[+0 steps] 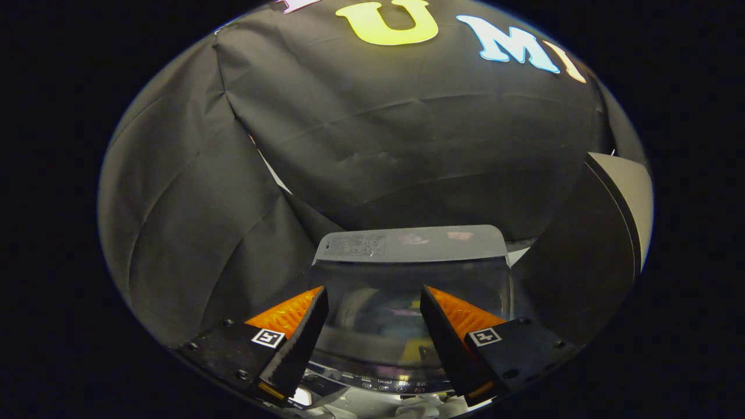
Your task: Put the clothes into the washing machine and then close the washing machine lid.
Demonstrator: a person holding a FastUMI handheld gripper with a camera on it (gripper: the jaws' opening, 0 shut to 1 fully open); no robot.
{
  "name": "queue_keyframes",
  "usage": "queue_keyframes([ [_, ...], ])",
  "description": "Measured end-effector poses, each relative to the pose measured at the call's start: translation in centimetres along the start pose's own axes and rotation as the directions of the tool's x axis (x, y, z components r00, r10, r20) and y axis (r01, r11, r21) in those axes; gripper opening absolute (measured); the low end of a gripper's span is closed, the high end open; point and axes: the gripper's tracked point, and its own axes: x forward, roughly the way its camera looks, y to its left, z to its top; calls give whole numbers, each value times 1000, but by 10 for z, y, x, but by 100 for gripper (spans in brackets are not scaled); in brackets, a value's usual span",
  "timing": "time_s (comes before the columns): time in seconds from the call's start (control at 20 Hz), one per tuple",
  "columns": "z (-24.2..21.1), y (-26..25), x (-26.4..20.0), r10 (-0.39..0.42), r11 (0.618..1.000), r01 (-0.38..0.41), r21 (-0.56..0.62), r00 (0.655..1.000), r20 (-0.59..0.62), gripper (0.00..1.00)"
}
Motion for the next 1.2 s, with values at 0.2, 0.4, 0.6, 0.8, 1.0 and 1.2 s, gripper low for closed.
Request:
queue_keyframes([
  [0.2,-8,-2,-4,-3,1000,3,6,1000,10,99],
  [0.4,-10,-3,-22,0,1000,0,-1,998,62,99],
  [0.6,-6,0,-52,37,998,-29,-50,986,165,98],
  [0.8,-18,4,-97,114,991,-93,-96,962,249,98],
  [1.0,-54,-7,-151,196,974,-151,-168,935,296,98],
  [1.2,-104,-41,-219,290,939,-212,-272,911,292,98],
])
